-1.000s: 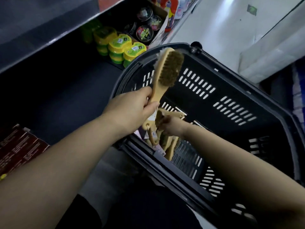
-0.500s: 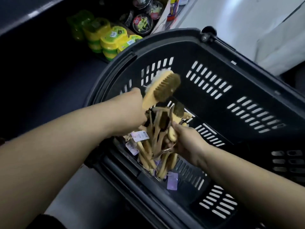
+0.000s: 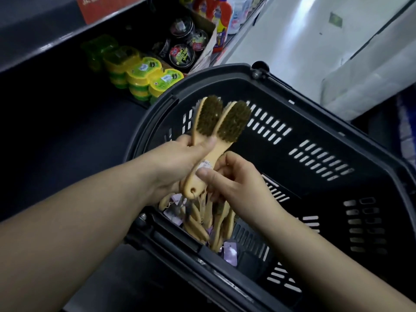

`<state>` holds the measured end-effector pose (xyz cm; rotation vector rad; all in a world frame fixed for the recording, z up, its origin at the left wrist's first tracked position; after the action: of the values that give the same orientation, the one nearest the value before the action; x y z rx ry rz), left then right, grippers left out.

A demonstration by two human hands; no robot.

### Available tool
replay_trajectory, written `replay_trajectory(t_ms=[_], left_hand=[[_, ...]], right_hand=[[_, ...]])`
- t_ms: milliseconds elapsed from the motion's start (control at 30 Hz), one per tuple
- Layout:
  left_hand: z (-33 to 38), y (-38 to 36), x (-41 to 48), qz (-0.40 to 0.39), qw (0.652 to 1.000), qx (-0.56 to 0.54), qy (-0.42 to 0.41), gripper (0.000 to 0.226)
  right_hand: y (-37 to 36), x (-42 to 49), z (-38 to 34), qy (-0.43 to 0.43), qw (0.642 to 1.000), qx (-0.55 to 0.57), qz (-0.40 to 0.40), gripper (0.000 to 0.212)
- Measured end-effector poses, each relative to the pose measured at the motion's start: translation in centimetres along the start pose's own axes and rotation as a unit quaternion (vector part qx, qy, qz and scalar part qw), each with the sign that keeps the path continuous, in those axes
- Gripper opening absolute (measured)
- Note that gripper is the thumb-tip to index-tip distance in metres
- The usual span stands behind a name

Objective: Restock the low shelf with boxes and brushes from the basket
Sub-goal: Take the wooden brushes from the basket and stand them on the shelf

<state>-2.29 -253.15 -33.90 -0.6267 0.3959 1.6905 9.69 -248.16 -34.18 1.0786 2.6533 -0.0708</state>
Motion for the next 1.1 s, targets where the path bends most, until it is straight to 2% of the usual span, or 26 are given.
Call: replay_trajectory(t_ms=[67,133,200,233,267,300,333,367,400,467,533,567,633,700,733,800,867,967,1100], left_hand=[[-0.2,0.2,0.1,0.033,0.998,0.039,-0.023,0.036],[-0.4,0.5,0.4,0.063,0.996,0.06,-0.029,0.028],[-0.6,0.8,0.7,0.091,0.992,0.076,-0.028,0.013],[-0.6,0.9,0.8,0.102,0.991,0.079,-0.029,0.009],[-0.7,1.0,0.9,0.108,0.991,0.076,-0.032,0.008],[-0.7,1.0,0.9,0.11,0.991,0.071,-0.037,0.009],[-0.7,1.0,0.9,0.109,0.991,0.064,-0.042,0.011],[-0.8,1.0,0.9,0.105,0.992,0.057,-0.048,0.011],[-0.8,1.0,0.8,0.099,0.992,0.046,-0.055,0.011],[-0.9,0.9,0.8,0.085,0.994,0.02,-0.068,0.015],[-1.0,0.8,0.7,0.069,0.995,0.005,-0.076,0.021],[-1.1,0.8,0.8,0.064,0.995,0.001,-0.079,0.022],[-1.1,0.8,0.8,0.071,0.994,-0.007,-0.079,0.017],[-1.0,0.9,0.8,0.087,0.993,-0.021,-0.071,0.007],[-1.0,0.8,0.7,0.092,0.993,-0.03,-0.065,0.004],[-1.1,0.6,0.6,0.094,0.993,-0.032,-0.063,0.005],[-1.1,0.3,0.5,0.101,0.992,-0.023,-0.07,0.008],[-1.2,0.2,0.2,0.108,0.991,-0.031,-0.077,0.009],[-1.1,0.1,-0.2,0.112,0.988,-0.068,-0.085,0.011]], right_hand=[[0.2,0.3,0.0,0.032,0.998,-0.047,-0.016,0.029],[1.1,0.5,0.6,0.029,0.999,-0.005,-0.038,0.029],[2.0,1.2,2.7,-0.034,0.995,0.087,-0.035,0.024],[2.1,1.6,4.3,-0.076,0.993,0.082,-0.035,0.023],[2.0,2.0,6.2,-0.121,0.992,0.01,-0.047,0.018],[1.5,2.1,8.2,-0.168,0.975,-0.115,-0.085,0.013],[0.9,2.1,10.3,-0.2,0.938,-0.247,-0.138,0.019],[0.2,2.0,12.3,-0.21,0.889,-0.361,-0.187,0.036],[-0.6,1.9,13.8,-0.205,0.853,-0.429,-0.217,0.049],[-1.5,2.0,15.2,-0.186,0.821,-0.487,-0.232,0.05],[-1.5,2.4,14.6,-0.183,0.804,-0.512,-0.243,0.037],[-1.0,2.5,14.0,-0.193,0.808,-0.498,-0.248,0.031],[0.7,1.8,11.6,-0.247,0.854,-0.401,-0.222,0.018],[2.3,0.0,8.9,-0.317,0.91,-0.212,-0.162,0.006],[2.8,-0.9,7.7,-0.336,0.927,-0.106,-0.13,0.008],[3.4,-2.2,5.6,-0.326,0.938,0.097,-0.073,0.016],[3.3,-2.9,3.9,-0.284,0.932,0.226,-0.027,0.019],[2.4,-3.3,2.3,-0.255,0.917,0.305,0.036,0.018],[1.2,-3.4,1.2,-0.188,0.936,0.285,0.088,0.013]])
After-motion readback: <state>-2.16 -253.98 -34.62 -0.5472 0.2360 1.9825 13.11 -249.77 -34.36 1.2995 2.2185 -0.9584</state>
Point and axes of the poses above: each hand's wrist, its own x-axis towards the middle knuckle, its own y-axis out of the back of the hand, z = x × y, the point moved 3 cm from there along x, towards the middle knuckle, and after that the axes turned 11 degrees about x, right-handed, at the moved point
